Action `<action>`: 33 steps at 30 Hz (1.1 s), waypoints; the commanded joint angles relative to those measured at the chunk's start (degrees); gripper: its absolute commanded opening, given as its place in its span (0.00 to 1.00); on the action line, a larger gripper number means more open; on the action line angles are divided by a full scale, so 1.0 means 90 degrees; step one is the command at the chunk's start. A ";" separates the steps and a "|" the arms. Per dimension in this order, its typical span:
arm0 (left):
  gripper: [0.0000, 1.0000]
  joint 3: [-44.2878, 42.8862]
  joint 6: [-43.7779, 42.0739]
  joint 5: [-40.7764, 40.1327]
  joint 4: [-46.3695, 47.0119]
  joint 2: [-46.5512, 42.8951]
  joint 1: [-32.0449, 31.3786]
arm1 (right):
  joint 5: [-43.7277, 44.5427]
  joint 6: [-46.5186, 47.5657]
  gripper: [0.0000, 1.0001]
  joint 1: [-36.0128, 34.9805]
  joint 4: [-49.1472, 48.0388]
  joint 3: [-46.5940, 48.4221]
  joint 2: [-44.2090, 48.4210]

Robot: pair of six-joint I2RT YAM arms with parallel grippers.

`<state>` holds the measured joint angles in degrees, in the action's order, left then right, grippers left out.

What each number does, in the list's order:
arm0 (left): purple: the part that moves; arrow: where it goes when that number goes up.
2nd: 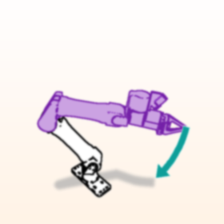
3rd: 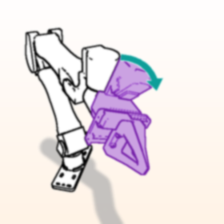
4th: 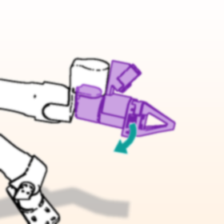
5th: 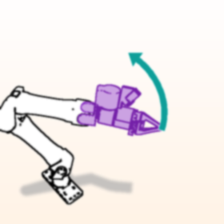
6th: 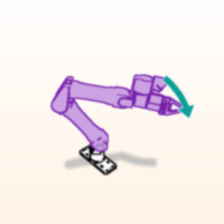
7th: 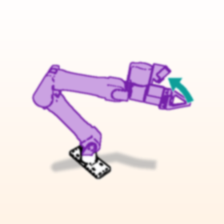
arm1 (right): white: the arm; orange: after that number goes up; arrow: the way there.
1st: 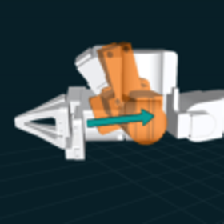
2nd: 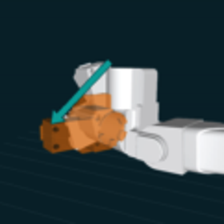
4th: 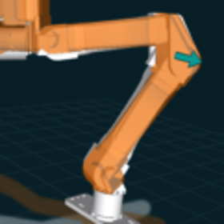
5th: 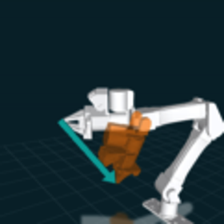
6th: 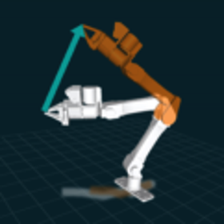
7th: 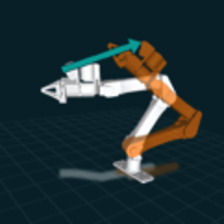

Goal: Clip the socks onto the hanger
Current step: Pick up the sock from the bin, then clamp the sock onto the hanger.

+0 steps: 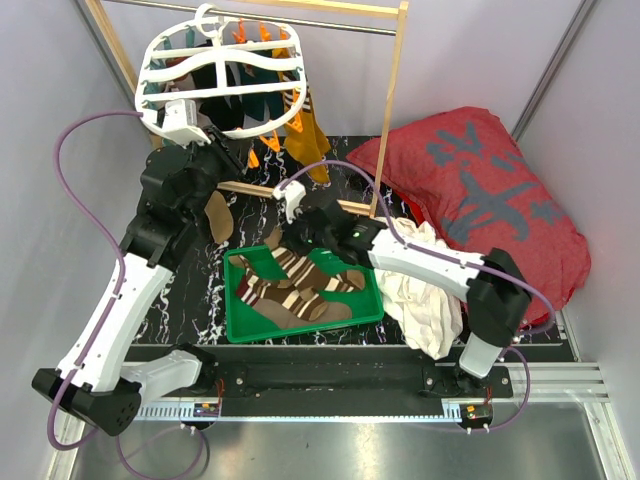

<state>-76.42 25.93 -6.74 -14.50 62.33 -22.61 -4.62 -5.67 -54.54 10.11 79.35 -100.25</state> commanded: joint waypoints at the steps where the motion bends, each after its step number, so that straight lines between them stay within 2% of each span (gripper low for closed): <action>1: 0.00 -0.0278 -0.0079 0.0231 0.0097 -0.0196 -0.0027 | 0.0153 0.0132 0.00 0.0132 -0.0966 -0.0281 0.0902; 6: 0.00 -0.0190 -0.0020 0.0485 0.0293 -0.0284 -0.0017 | 0.0142 0.0396 0.00 0.0181 -0.1883 -0.0545 0.1538; 12: 0.00 -0.0122 0.0058 0.0564 0.0342 -0.0333 -0.0027 | -0.0325 0.0103 0.00 0.0523 -0.2567 -0.0487 0.1958; 23: 0.00 -0.0034 0.0292 0.0865 0.0605 -0.0314 -0.0027 | -0.1244 -0.0170 0.00 0.0728 -0.3456 -0.0165 0.1676; 33: 0.00 0.0034 0.0370 0.1081 0.0762 -0.0284 -0.0027 | -0.1752 -0.0483 0.00 0.0914 -0.3769 -0.0008 0.1520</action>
<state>-76.36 28.80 -0.16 -10.63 60.12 -22.61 -17.61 -8.12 -47.35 -18.90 76.05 -85.95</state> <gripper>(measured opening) 0.277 0.010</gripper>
